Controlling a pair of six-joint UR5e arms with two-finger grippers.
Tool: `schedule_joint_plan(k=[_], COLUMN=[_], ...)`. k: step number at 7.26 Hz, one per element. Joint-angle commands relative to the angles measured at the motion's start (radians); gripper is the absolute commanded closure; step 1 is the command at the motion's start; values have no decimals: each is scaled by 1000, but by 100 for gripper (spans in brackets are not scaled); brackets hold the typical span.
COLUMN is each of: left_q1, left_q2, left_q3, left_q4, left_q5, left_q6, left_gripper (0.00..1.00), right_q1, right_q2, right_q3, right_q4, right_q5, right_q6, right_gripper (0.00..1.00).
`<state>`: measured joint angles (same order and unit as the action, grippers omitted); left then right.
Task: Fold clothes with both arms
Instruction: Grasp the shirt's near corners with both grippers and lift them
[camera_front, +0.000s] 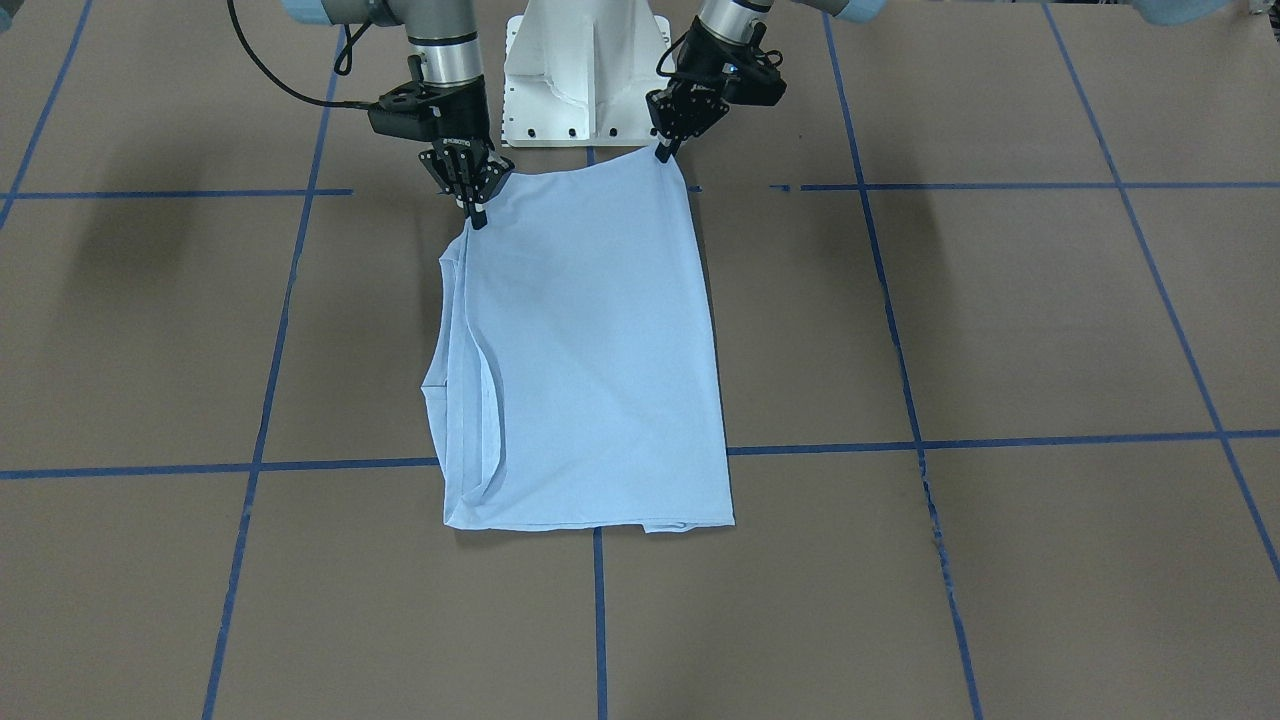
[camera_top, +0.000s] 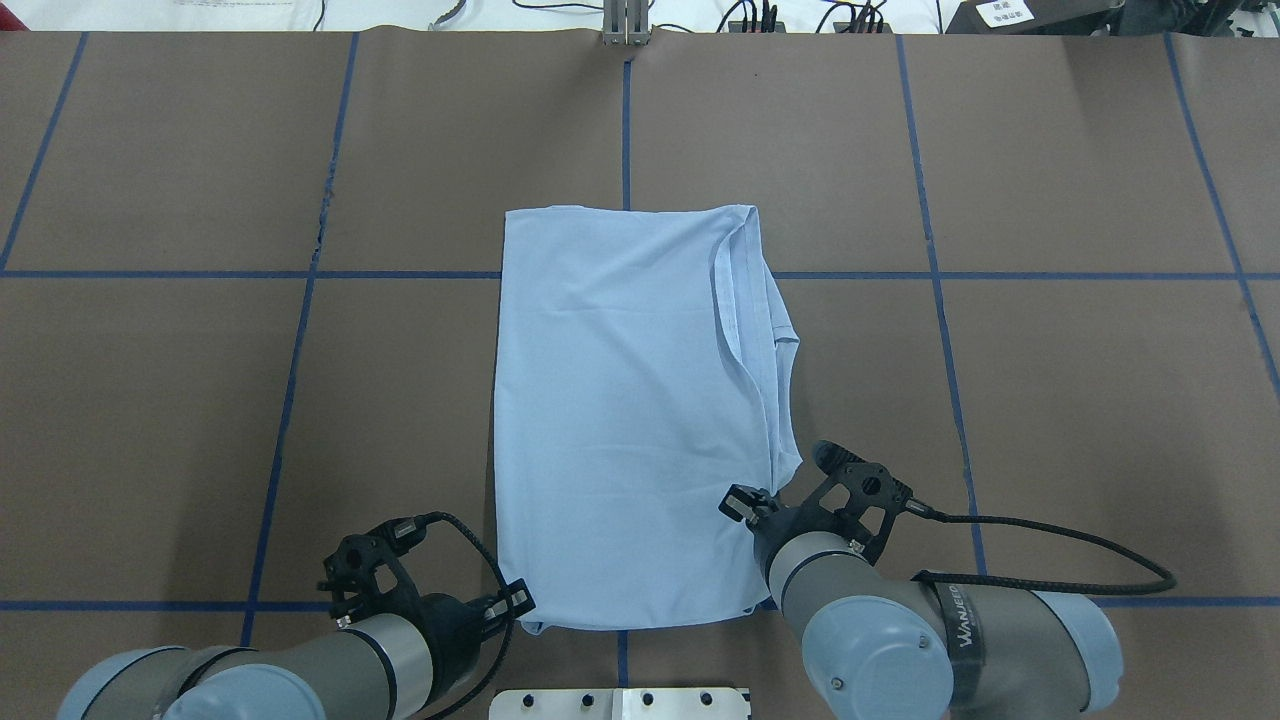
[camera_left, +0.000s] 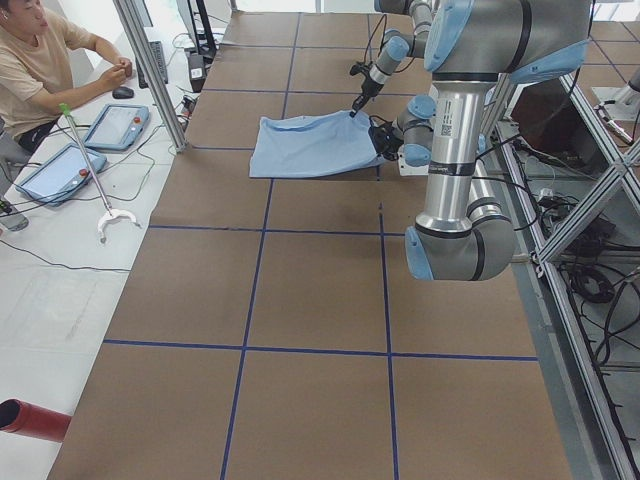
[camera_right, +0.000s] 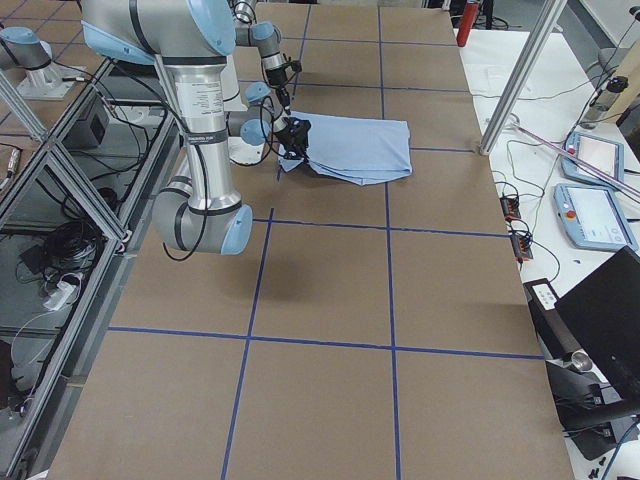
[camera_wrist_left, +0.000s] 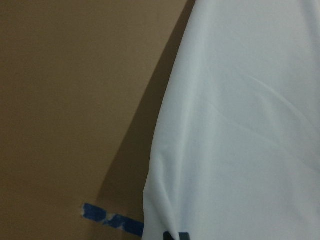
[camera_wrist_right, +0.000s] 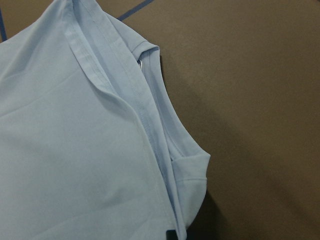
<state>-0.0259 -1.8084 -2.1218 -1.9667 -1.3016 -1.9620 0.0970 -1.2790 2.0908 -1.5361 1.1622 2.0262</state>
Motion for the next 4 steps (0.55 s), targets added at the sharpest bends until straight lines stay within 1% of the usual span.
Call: schedule_joint_plan(k=[1, 2, 3, 4], left_q1=[1, 3, 0, -18], left_q2=[-3, -11, -37, -46], left_q3=[-210, -287, -284, -264], left_q4=[197, 279, 322, 322], left_q5=[-10, -57, -85, -88], left_q6=[2, 2, 2, 12], left_gripper=[100, 100, 100, 100], right_q1=[-54, -68, -72, -63], right_q2=[0, 6, 12, 21], right_q3=[177, 224, 186, 129], right_q4=[-170, -224, -228, -223], right_q5=[2, 2, 1, 1], right_q6=[20, 31, 32, 31], right_gripper=[100, 100, 100, 100])
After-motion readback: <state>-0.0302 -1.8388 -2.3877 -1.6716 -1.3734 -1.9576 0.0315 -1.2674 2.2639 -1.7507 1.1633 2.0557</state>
